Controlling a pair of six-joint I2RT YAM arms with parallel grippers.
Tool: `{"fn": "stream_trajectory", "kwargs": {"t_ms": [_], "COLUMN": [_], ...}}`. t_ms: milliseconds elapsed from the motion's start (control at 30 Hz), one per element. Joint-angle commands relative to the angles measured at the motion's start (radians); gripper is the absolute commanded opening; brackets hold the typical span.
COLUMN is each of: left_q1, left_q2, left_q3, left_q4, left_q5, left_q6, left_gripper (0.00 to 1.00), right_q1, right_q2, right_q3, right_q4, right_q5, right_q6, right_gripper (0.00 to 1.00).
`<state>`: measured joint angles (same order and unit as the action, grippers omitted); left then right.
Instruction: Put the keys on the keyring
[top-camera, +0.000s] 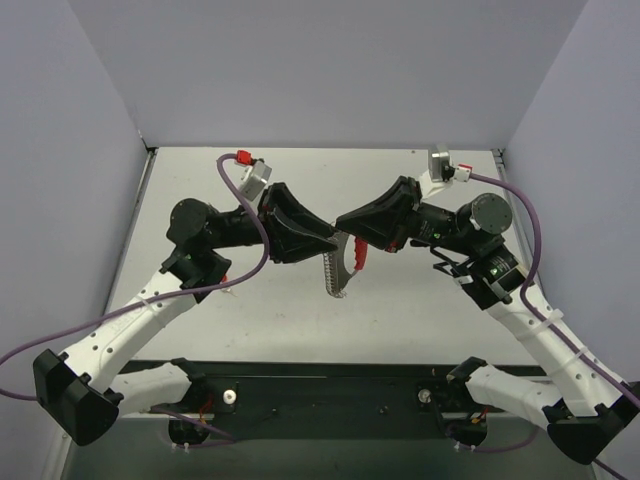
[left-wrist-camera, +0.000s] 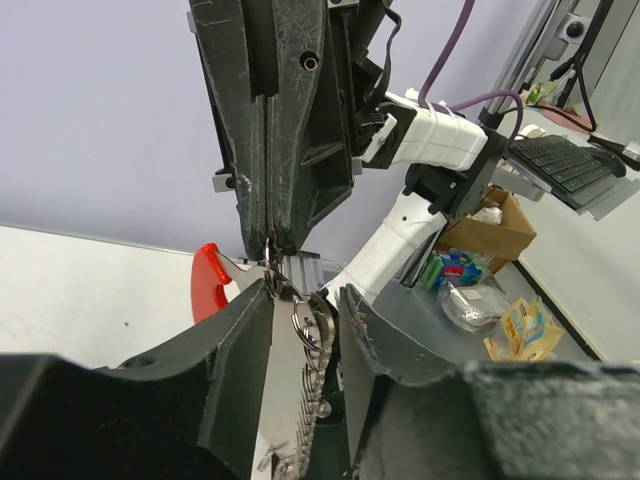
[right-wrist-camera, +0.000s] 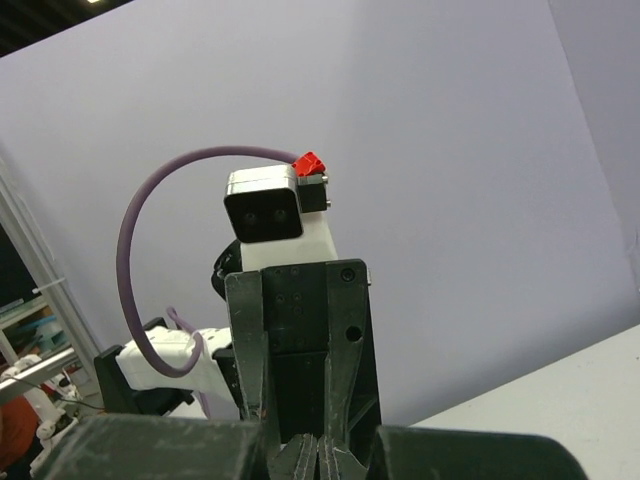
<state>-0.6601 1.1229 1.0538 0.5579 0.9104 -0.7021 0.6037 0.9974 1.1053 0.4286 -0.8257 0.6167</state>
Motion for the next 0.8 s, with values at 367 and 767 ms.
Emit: {"fn": "stream_trajectory", "kwargs": {"t_ms": [367, 767], "left_q1": [-0.007, 0.036], "left_q2": [-0.02, -0.014], "left_q3": [0.031, 0.003], "left_q4": [0.089, 0.218], "left_q5": [-0.094, -0.067], "left_q6": [-0.01, -0.122], "left_gripper": [0.41, 0.43], "right_q1": [0.002, 0.004], "right_q2": [-0.022, -0.029], "right_q3": [-0.004, 0.001], "right_q4": [0.165, 0.179], "right_q5": [-0.009, -0.029], "right_q6": [0.026, 0.037], "right_gripper": [0.0, 0.0]}}
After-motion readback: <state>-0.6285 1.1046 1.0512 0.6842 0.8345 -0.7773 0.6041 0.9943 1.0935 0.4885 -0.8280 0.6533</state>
